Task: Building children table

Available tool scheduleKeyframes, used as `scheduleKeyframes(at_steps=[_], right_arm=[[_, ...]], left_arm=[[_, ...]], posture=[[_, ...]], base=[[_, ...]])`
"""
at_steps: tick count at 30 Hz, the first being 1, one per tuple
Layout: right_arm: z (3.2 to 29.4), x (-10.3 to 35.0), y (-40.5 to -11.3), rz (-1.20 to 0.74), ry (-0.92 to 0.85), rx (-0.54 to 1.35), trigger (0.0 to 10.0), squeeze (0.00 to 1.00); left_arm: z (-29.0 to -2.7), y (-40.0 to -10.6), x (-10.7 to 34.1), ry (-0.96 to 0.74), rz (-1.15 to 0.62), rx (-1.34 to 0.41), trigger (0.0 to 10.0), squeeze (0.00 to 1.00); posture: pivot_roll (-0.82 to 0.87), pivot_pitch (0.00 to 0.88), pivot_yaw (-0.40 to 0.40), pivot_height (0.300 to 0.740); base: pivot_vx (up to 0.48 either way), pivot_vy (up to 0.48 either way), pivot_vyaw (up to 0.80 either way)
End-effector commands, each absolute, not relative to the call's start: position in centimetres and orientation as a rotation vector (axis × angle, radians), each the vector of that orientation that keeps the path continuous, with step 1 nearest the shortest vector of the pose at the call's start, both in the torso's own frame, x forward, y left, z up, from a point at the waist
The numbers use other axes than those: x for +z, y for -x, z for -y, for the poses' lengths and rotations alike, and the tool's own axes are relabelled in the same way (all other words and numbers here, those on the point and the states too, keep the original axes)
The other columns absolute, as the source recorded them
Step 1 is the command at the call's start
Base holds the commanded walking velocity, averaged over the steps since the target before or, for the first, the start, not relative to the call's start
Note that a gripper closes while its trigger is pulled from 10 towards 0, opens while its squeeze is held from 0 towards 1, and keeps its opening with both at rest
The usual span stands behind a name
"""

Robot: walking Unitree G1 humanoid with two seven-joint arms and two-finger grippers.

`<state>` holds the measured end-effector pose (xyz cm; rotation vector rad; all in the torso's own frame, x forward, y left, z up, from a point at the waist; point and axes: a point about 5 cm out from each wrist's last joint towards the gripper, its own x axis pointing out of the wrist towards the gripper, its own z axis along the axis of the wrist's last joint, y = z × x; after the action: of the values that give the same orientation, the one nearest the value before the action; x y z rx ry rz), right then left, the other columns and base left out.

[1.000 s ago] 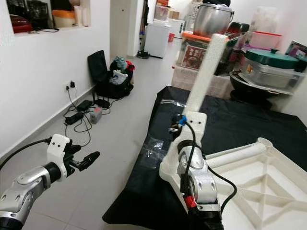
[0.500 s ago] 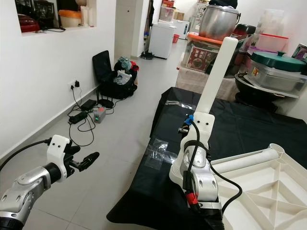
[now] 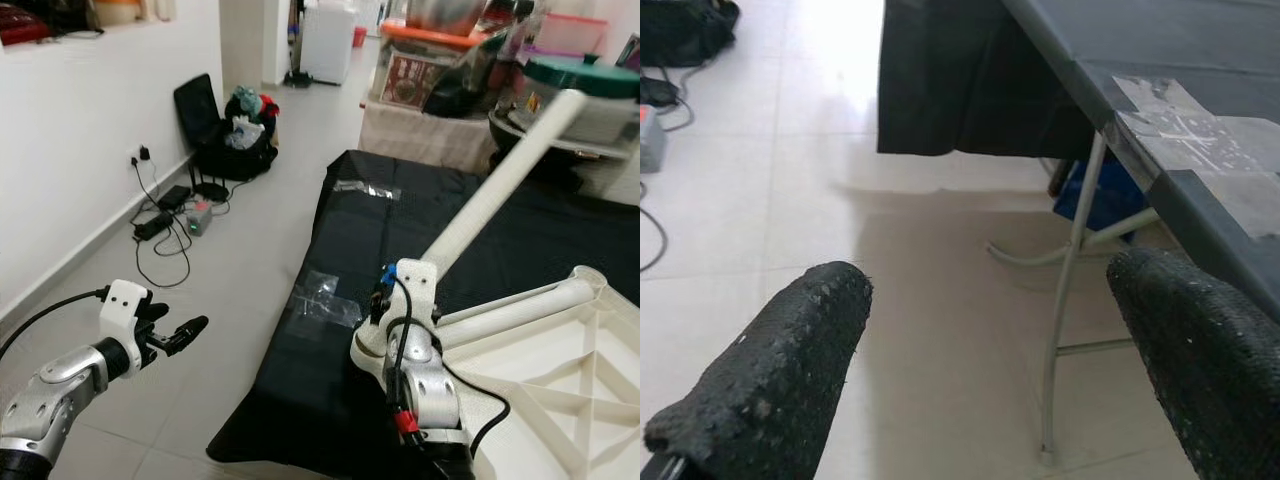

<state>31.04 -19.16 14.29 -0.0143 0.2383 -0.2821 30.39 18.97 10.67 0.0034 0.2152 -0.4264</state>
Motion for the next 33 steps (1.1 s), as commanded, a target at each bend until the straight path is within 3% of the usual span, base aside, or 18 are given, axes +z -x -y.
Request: scheduleKeyframes(at_steps=[1,8,9,10,25,32,33], right_arm=[[20.0,13.5,-30.7,-0.271,0.019,-0.305,10.0,0.0],[19.9,13.6,-30.7,-0.264,0.017,-0.297,10.0,0.0],[19.8,13.1,-30.6,-0.283,0.003,-0.286,1.4,0.0],[19.9,12.6,-30.3,-0.305,-0.019,-0.288,0.0,0.0],[20.4,12.7,-30.3,-0.288,-0.101,-0.31,0.0,0.0],[20.6,14.5,-31.0,-0.186,-0.182,-0.305,0.0,0.0],[20.2,16.2,-31.5,-0.093,-0.237,-0.272,0.0,0.0]], left_arm=[[-18.8,-30.5,10.4,-0.011,-0.231,-0.429,10.0,0.0],[-18.8,-30.5,10.4,-0.012,-0.231,-0.429,10.0,0.0],[-18.8,-30.5,10.4,-0.015,-0.231,-0.428,10.0,0.0],[-18.9,-30.5,10.3,-0.019,-0.232,-0.425,10.0,0.0],[-19.0,-30.7,10.4,-0.032,-0.228,-0.419,10.0,0.0],[-19.2,-31.1,10.7,-0.037,-0.216,-0.407,10.0,0.0],[-19.1,-31.4,11.2,-0.033,-0.194,-0.408,10.0,0.0]], posture=[[0.08,0.0,-0.086,0.74],[0.08,0.0,-0.086,0.74],[0.08,0.0,-0.086,0.74],[0.08,0.0,-0.087,0.74],[0.08,0.0,-0.082,0.74],[0.08,0.0,-0.077,0.74],[0.08,0.0,-0.073,0.74]], base=[[0.0,0.0,0.0],[0.0,0.0,0.0],[0.0,0.0,0.0],[0.0,0.0,0.0],[0.0,0.0,0.0],[0.0,0.0,0.0],[0.0,0.0,0.0]])
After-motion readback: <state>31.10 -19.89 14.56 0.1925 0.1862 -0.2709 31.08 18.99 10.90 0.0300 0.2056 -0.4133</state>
